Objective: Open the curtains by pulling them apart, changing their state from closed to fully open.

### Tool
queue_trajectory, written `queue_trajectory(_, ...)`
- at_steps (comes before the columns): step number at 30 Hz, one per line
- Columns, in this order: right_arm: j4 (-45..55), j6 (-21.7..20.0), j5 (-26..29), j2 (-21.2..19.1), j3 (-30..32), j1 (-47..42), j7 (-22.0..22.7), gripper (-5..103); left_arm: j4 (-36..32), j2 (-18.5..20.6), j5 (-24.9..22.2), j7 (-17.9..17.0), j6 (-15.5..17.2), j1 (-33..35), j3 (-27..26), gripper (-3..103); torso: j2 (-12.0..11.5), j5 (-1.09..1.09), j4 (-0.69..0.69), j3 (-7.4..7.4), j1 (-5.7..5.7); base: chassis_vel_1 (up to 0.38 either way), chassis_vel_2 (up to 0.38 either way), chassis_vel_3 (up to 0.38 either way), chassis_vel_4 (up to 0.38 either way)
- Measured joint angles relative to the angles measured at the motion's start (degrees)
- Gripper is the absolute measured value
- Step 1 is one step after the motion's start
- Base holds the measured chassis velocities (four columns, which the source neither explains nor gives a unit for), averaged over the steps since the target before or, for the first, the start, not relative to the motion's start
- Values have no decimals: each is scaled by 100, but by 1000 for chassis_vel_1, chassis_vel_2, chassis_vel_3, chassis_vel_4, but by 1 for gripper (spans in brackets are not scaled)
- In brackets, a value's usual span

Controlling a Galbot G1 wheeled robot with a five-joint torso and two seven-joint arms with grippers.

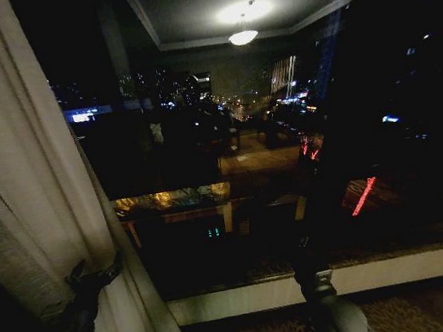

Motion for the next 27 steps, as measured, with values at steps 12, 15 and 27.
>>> queue_trajectory(12,-32,-22,13,-144,10,91,30,100,996,439,-62,-59,-6,-893,384,100,0,0,0,0,0,0,0,0,0)
queue_trajectory(15,-33,-23,10,-131,-10,73,33,100,1179,504,-62,-106,-3,-1109,519,100,-1,0,0,0,0,0,0,0,0)
queue_trajectory(27,-41,-20,0,-104,-23,53,48,100,1435,461,364,-805,56,-1590,995,70,-1,0,0,0,0,0,0,0,0)
